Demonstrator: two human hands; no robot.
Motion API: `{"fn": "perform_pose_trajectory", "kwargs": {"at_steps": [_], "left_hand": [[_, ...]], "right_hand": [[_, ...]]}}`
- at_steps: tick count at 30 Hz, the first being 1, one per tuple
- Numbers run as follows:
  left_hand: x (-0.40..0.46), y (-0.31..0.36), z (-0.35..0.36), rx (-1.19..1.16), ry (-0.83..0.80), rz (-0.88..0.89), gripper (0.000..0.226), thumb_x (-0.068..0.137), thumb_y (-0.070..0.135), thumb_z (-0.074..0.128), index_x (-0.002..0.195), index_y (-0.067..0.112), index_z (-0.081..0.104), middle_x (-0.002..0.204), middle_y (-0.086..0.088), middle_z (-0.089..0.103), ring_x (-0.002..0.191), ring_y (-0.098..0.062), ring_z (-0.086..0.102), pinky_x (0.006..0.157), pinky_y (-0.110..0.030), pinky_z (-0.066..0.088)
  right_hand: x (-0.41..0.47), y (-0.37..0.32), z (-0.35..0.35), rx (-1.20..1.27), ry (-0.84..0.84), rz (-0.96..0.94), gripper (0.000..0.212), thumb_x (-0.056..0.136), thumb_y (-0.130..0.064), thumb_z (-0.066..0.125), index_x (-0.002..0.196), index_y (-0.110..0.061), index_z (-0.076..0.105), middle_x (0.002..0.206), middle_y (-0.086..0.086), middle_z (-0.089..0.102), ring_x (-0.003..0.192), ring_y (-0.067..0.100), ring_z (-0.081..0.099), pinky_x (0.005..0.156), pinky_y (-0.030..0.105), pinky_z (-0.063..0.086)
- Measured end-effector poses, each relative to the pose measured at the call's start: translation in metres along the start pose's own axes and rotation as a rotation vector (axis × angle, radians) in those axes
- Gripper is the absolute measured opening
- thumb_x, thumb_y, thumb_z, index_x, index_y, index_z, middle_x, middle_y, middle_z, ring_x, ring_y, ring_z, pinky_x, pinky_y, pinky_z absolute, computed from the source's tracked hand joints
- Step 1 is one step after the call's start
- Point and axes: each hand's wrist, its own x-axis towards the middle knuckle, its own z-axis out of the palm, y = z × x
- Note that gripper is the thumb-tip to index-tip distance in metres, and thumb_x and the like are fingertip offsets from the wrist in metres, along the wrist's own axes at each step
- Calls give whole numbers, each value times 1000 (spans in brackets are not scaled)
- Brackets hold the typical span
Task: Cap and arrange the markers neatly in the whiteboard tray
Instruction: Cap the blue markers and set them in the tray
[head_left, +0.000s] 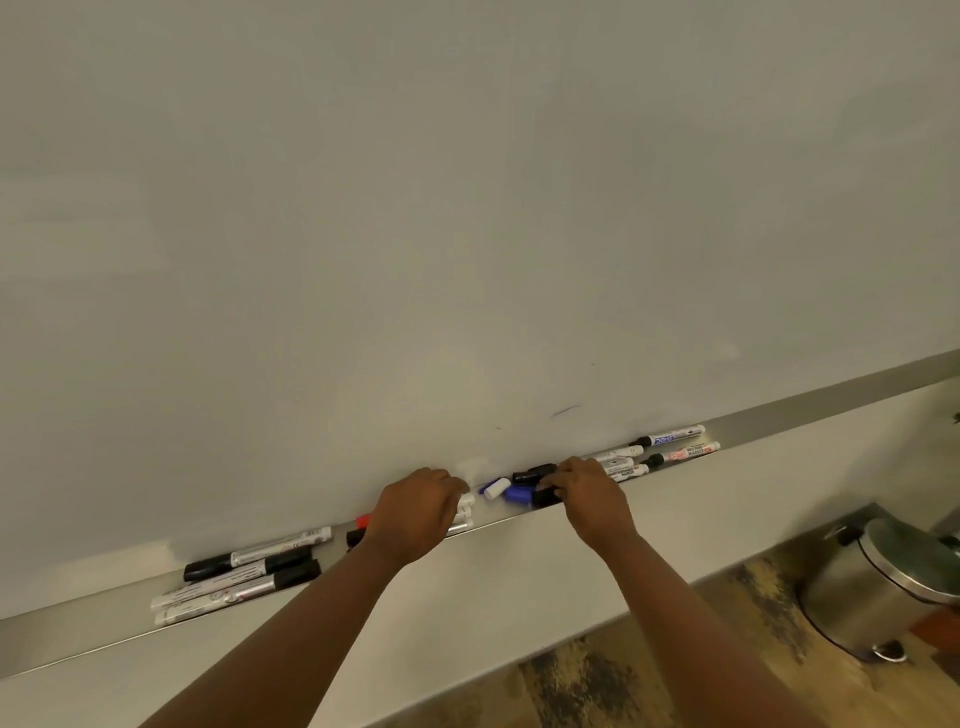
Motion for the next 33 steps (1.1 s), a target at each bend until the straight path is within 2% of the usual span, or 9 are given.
{"fn": "perform_pose_trajectory", "kwargs": {"at_steps": [7,13,18,22,24,26,30,32,33], "left_hand": [[21,27,11,-145,-32,-208,25,92,21,43,106,25,63,108,3,68,99,-18,58,80,-27,44],[29,43,14,-271,-50,-324,23,92,29,45,101,23,66,96,-3,71,90,-22,62,79,-33,48],[37,53,20,-494,-140,-360,30,94,34,40,84,19,64,76,-4,69,69,-18,59,61,-23,43],[39,57,23,-677,-110,-369,26,92,22,50,69,26,62,53,12,63,37,-3,49,45,-13,43],[38,54,24,-667,-77,-394,27,92,17,49,69,28,60,45,16,61,37,1,49,43,-8,40],[37,50,26,-606,-45,-403,26,93,16,46,72,27,57,49,13,59,48,4,52,49,-6,38],[37,48,30,-573,-9,-443,16,94,22,43,83,17,53,62,4,55,63,-13,51,61,-16,38],[38,50,32,-579,3,-454,16,93,25,44,79,20,49,63,3,56,63,-15,50,60,-18,38],[38,50,32,-583,7,-452,18,93,25,44,75,23,47,62,3,56,63,-14,50,60,-19,38]], "right_hand": [[11,10,-8,-178,-142,-212,28,92,-16,46,118,-18,58,116,9,53,105,25,46,77,34,43],[10,11,-7,72,-30,-188,21,88,-16,53,107,-12,60,112,8,54,100,23,50,72,32,42],[8,-5,-6,315,20,-238,17,87,-12,53,103,-10,59,105,10,59,98,22,51,75,30,40],[6,-14,-7,404,-30,-271,17,86,-18,51,93,-8,63,96,13,64,90,25,55,77,39,46],[8,-6,-12,431,-23,-263,20,83,-19,54,90,-8,68,89,15,68,85,28,57,77,36,43],[13,10,-18,386,24,-184,18,83,-15,56,91,-7,70,89,16,69,87,31,57,76,32,40],[19,44,-24,41,-28,-110,19,88,-9,53,100,-9,67,99,13,67,96,27,55,74,30,41],[22,48,-25,-86,-61,-183,13,71,-7,74,84,-9,72,81,11,69,78,26,61,61,26,44],[23,47,-24,-134,-118,-206,22,54,-4,85,71,-11,72,68,8,68,64,23,62,52,24,47]]}}
